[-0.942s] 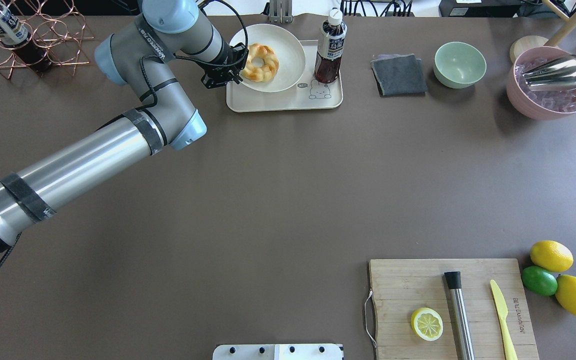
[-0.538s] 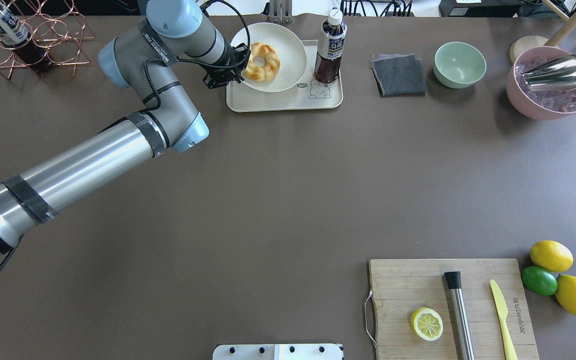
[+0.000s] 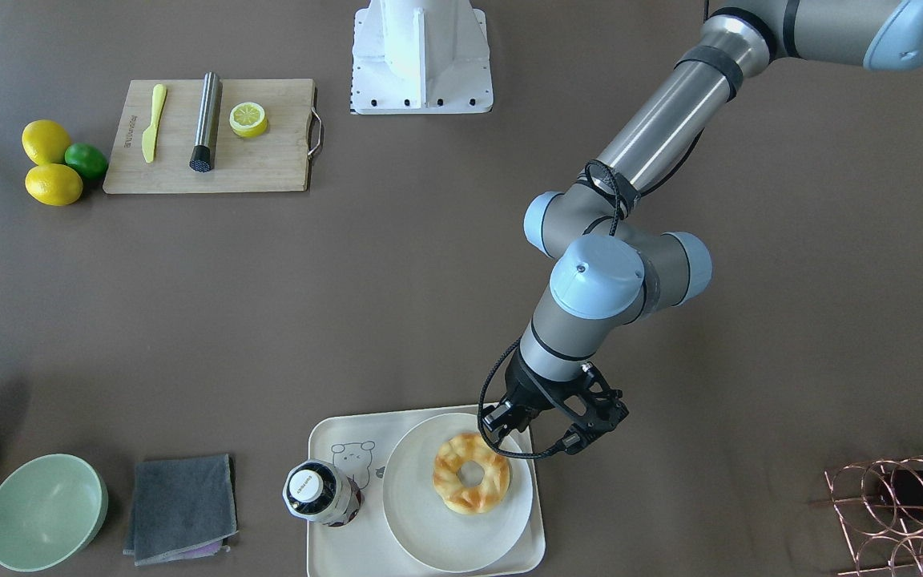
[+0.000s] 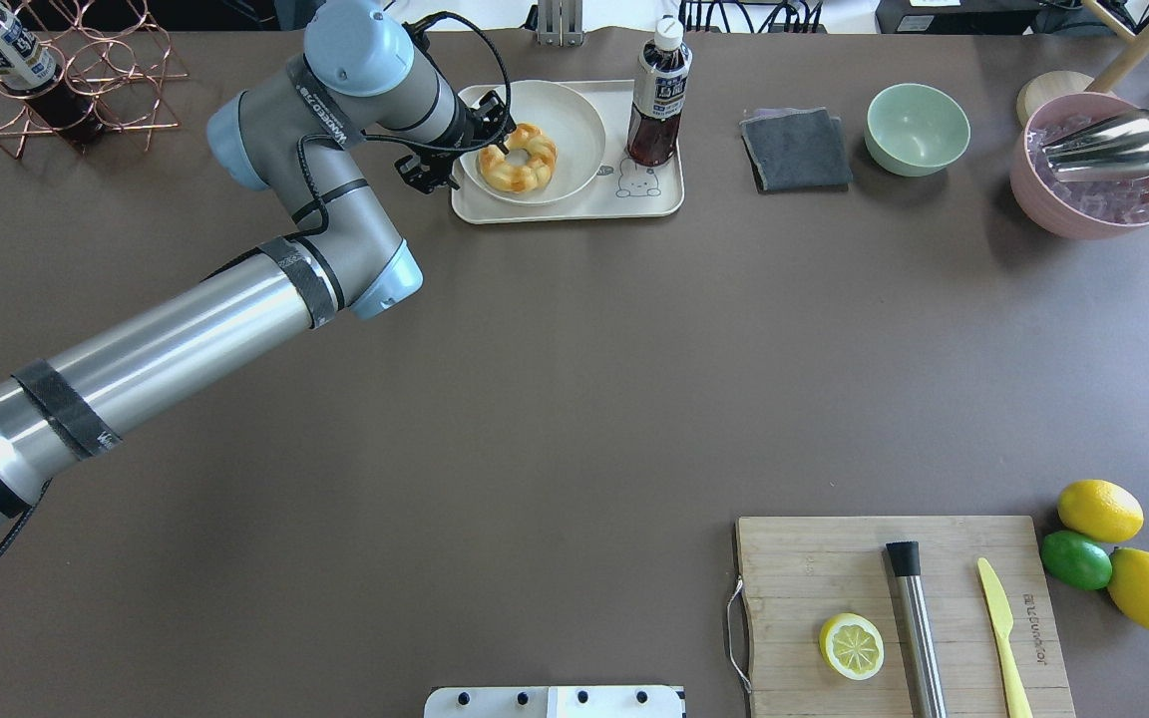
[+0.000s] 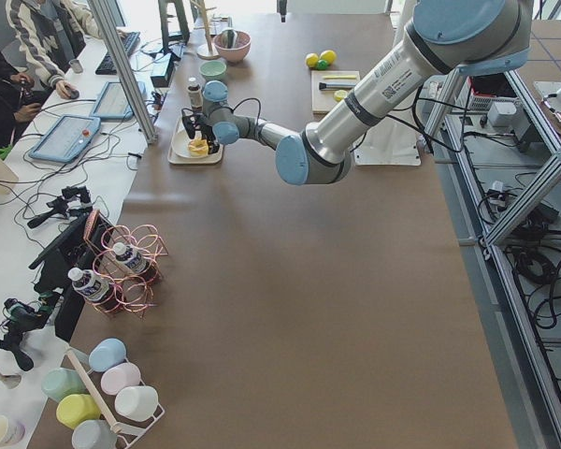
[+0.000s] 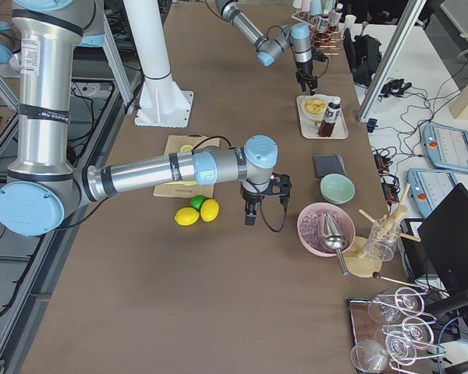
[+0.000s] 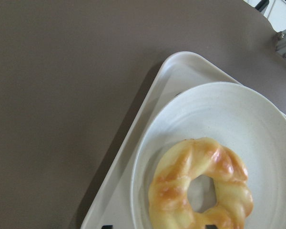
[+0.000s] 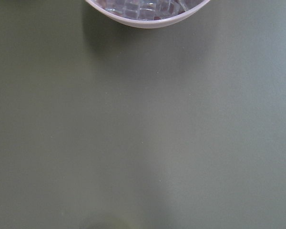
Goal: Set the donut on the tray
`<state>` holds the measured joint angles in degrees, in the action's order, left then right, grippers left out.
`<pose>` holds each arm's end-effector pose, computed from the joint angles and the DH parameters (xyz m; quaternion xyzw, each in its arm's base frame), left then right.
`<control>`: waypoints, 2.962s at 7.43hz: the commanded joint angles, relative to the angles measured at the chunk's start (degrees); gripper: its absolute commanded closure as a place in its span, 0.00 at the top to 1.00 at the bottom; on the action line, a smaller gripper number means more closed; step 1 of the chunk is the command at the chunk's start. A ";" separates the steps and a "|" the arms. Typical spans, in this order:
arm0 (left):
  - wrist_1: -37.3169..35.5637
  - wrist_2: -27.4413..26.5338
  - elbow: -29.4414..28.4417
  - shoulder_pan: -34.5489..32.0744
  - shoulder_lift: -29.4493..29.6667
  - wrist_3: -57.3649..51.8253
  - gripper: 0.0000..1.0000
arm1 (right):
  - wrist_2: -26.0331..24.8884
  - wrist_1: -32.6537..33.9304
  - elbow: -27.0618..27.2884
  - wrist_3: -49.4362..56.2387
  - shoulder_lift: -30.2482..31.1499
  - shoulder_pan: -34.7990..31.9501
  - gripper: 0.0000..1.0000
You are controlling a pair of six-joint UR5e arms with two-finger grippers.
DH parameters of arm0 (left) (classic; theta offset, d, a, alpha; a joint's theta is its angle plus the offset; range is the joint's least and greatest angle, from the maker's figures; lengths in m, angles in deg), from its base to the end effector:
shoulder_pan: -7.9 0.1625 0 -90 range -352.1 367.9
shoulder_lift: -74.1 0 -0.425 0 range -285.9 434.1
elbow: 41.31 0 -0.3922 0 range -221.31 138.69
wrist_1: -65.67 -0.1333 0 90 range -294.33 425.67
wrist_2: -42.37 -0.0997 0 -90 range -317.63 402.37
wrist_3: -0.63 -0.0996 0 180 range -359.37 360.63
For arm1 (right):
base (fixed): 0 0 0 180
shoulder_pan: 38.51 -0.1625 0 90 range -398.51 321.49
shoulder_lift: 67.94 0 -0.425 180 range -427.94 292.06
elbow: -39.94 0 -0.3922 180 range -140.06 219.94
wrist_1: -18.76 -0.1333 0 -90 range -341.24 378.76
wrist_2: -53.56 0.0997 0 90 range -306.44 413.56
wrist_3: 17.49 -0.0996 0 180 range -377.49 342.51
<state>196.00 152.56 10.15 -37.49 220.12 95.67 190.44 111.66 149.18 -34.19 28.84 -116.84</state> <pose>0.5326 -0.6808 0.2477 0.0201 0.4996 -0.2905 0.8158 -0.0301 -0.4455 0.5505 -0.0230 -0.4031 0.0070 0.9149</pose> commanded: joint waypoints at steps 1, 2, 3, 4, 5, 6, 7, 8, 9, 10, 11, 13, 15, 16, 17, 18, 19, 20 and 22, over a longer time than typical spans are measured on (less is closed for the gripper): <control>-1.03 2.11 7.20 -2.06 -3.00 -0.73 0.98 | 0.23 0.00 -0.17 0.00 -0.11 -0.06 1.00; -4.70 6.83 12.90 -4.42 -6.59 -2.12 0.98 | 0.23 0.00 -0.09 0.00 -0.11 -0.06 1.00; -9.78 9.40 20.10 -6.53 -10.98 -7.36 0.98 | 0.14 0.00 -0.08 0.00 0.07 -0.06 1.00; -14.18 10.12 27.22 -8.12 -16.50 -14.46 0.98 | 0.14 0.00 -0.08 0.09 0.07 -0.32 1.00; -17.62 10.74 32.42 -10.05 -20.30 -18.97 0.98 | 0.06 0.00 -0.35 0.18 0.07 -0.50 1.00; -19.13 10.74 36.91 -11.55 -23.82 -22.32 0.98 | -0.29 0.00 -1.04 0.35 -0.02 -0.94 1.00; -19.84 11.00 40.26 -14.00 -28.03 -27.57 0.98 | -0.47 0.00 -2.62 3.83 -0.02 -2.42 1.00; -19.85 11.44 42.38 -16.55 -32.34 -32.93 0.98 | -0.56 0.00 -4.03 7.26 0.07 -3.74 1.00; -19.94 11.53 42.67 -18.49 -35.95 -40.03 0.98 | -0.65 0.00 -4.30 9.12 1.11 -4.62 1.00; -20.03 11.79 42.67 -20.77 -39.73 -44.89 0.98 | -0.74 0.00 -4.30 11.23 1.73 -6.20 1.00; -20.03 15.89 42.93 -24.45 -42.29 -47.46 0.98 | -1.35 0.00 -4.83 12.99 2.26 -7.87 1.00; -19.94 25.92 44.94 -33.58 -49.73 -62.95 0.98 | -2.05 0.17 -6.41 16.34 2.35 -9.81 1.00; -20.03 25.08 45.22 -35.99 -57.49 -73.57 0.98 | -3.19 0.35 -6.50 19.77 3.32 -12.18 1.00; -20.03 24.46 44.70 -38.00 -59.08 -78.29 0.98 | -5.11 0.26 -6.59 19.86 3.32 -12.63 1.00; -19.94 20.54 44.43 -39.76 -61.80 -85.82 0.98 | -6.09 0.26 -6.68 19.95 3.84 -13.33 1.00; -20.03 15.97 44.51 -40.04 -63.30 -93.12 0.98 | -6.62 0.00 -6.68 20.21 4.20 -13.42 1.00; -19.94 15.84 44.69 -40.74 -63.06 -93.28 0.98 | -6.63 -0.17 -6.76 20.13 4.55 -13.51 1.00; -20.11 16.01 44.34 -41.09 -62.45 -93.19 0.98 | -6.36 -0.44 -7.90 20.13 4.64 -13.42 1.00; -19.24 16.19 43.46 -42.50 -62.79 -93.63 0.98 | -6.62 0.09 -8.16 20.04 3.59 -12.73 1.00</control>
<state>176.16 168.77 54.20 -78.90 157.61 2.64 184.15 111.50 141.74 -14.07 33.03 -130.27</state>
